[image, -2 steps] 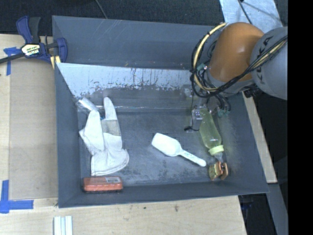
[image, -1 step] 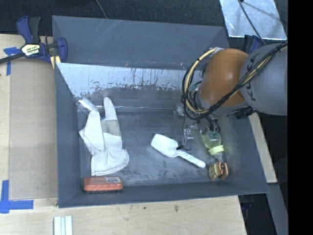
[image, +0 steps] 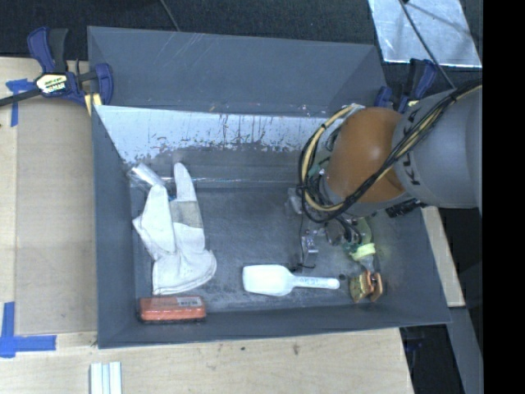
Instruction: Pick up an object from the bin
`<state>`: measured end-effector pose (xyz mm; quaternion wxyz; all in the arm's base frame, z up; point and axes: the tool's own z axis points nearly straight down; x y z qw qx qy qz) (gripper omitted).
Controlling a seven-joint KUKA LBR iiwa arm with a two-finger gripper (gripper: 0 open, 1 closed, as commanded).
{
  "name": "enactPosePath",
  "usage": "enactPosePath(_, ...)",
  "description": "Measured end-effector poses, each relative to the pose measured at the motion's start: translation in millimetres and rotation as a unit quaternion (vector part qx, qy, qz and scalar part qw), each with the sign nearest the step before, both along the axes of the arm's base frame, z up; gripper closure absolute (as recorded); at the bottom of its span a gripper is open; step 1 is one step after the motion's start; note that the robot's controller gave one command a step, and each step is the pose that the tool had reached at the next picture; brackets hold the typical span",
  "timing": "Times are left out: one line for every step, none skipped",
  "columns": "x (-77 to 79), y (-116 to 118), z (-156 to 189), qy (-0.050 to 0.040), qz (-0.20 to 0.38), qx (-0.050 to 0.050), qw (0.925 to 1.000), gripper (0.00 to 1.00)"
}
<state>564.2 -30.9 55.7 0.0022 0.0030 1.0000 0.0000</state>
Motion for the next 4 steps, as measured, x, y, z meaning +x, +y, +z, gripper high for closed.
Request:
enactPosePath(0.4,-8,40,0.0047,0.013,0.000,0.9999,0.00)
enactPosePath(-16.5,13,107,0.0030,0.035,0.000,0.9994,0.00)
enactPosePath(-22.7,18,131,-0.0039,0.057,-0.001,0.9983,0.00)
enactPosePath(-41.8,27,89,-0.0005,0.062,0.000,0.9981,0.00)
